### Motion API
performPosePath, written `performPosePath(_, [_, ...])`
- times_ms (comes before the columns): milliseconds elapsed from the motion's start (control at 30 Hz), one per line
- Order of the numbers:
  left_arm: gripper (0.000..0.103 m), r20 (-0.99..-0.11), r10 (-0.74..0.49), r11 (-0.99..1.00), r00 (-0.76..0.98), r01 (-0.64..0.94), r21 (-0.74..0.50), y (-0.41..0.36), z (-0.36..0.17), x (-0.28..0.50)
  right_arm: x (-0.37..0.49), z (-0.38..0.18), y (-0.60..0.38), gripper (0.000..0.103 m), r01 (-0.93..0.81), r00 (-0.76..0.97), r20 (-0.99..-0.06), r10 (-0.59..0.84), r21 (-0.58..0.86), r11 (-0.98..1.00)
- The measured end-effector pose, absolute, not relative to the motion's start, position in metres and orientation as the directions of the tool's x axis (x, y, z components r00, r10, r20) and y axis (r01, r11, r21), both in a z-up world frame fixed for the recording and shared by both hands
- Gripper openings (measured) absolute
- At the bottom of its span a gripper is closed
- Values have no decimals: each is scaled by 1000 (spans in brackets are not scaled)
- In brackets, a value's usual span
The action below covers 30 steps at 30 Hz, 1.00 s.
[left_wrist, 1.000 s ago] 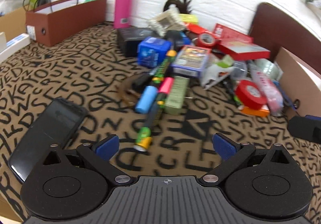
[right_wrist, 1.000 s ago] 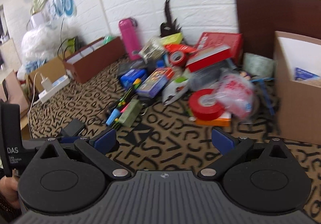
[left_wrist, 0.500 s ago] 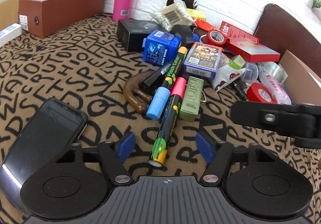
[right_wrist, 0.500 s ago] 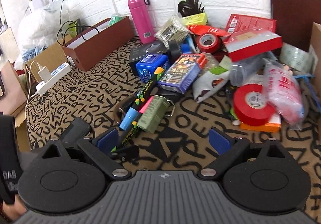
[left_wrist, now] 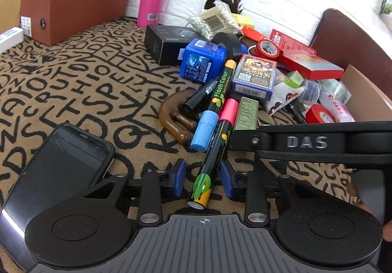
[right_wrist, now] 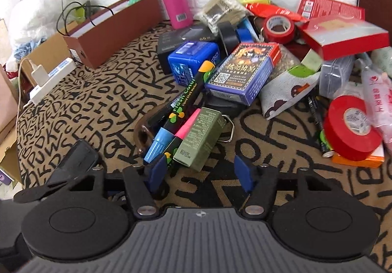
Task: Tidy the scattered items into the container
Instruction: 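Grasp the pink-capped marker with the left gripper while the right grasps the green box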
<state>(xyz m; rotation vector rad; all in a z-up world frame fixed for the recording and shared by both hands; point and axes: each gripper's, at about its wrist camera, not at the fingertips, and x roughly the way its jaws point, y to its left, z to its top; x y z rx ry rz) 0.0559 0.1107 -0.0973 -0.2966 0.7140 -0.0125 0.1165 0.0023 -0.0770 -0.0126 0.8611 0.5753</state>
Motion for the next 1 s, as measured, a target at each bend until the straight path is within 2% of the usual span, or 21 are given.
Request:
performPosePath(33, [44,-643,-116,957,757,-88,-275,111,-98,56,118,-79,4,62,-482,507,-721,472,216,849])
performPosePath(100, [43,-645,-116,958,755,-87,-274,111,-97,56,121,-82,7,57,-481,510,-723,466,209,851])
performPosePath(133, [29,-649,-111,959,752,-91,-270,111,-97,56,122,-83,9,55,-482,512,-725,461,202,853])
performPosePath(167, [22,-653,-115,958,748,-90,-272,111,-96,56,123,-84,9,44,-484,510,-727,459,198,852])
performPosePath(200, [20,-656,-128,956,744,-84,-281,112,-96,56,124,-85,9,34,-486,504,-730,461,202,851])
performPosePath(367, [12,-667,-169,956,725,-45,-291,103,-94,50,116,-80,-4,26,-499,499,-730,467,199,844])
performPosePath(533, [11,-683,-223,956,696,20,-292,78,-91,42,95,-73,-38,25,-505,504,-726,468,192,842])
performPosePath(833, [12,-707,-359,934,610,236,-270,9,-89,24,40,-76,-127,24,-446,498,-769,402,171,878])
performPosePath(867, [20,-711,-349,937,611,235,-257,4,-89,22,33,-76,-135,24,-438,497,-772,396,171,883])
performPosePath(933, [25,-714,-325,946,620,209,-249,-1,-89,22,23,-78,-149,25,-425,496,-776,390,175,888])
performPosePath(967, [35,-715,-320,947,621,197,-253,-2,-89,24,19,-78,-153,26,-418,499,-775,387,177,891])
performPosePath(1000, [35,-717,-317,948,621,188,-256,-3,-88,27,16,-78,-156,26,-412,508,-771,384,173,894])
